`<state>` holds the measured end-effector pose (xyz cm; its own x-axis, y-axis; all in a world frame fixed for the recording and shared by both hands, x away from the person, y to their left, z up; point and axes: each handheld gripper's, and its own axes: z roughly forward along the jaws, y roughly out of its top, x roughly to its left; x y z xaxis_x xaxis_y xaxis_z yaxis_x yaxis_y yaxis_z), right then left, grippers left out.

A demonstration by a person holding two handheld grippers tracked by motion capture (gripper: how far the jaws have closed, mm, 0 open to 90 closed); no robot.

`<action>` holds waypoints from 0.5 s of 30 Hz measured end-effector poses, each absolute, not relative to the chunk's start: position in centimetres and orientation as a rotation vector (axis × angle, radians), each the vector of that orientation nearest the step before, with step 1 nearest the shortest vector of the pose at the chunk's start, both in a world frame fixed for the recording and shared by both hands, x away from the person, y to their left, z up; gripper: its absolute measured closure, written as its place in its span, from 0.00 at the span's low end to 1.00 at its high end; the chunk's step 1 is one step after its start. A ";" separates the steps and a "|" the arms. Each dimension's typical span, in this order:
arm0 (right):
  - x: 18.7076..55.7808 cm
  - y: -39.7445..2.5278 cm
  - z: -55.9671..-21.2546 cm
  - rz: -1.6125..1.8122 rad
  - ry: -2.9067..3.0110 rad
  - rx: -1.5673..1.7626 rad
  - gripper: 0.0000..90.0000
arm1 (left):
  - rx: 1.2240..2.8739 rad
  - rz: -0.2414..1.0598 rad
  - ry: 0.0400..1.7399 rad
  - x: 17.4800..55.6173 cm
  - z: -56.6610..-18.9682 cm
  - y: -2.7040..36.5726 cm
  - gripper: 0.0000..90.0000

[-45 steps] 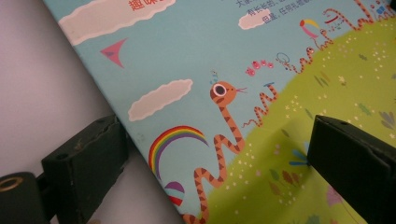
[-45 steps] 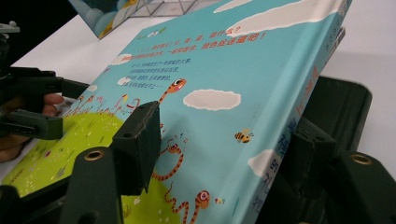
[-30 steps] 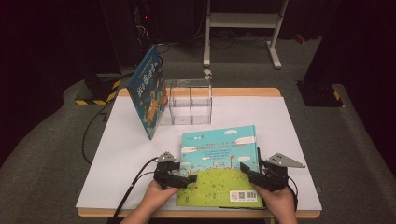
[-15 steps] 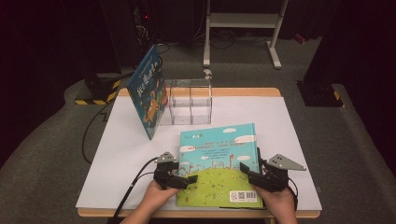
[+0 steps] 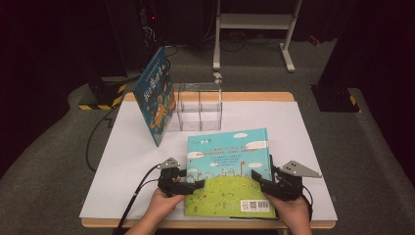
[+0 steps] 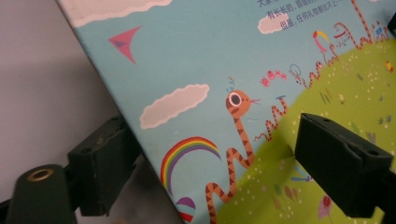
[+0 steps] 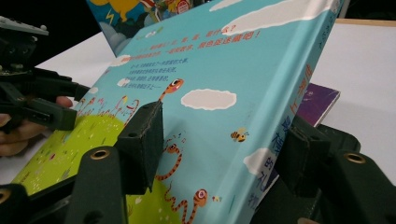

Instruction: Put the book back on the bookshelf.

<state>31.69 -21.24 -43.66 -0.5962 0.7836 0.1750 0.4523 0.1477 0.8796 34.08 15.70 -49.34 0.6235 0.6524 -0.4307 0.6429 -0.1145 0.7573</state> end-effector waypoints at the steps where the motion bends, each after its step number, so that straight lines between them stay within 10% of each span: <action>1: 31.7 -21.2 -43.6 1.431 2.106 1.188 0.42 | 1.797 0.022 1.049 34.0 -49.2 15.8 0.18; 15: 31.9 -19.8 -41.9 1.437 2.096 1.152 0.43 | 1.659 0.174 1.051 33.2 -46.2 18.0 0.37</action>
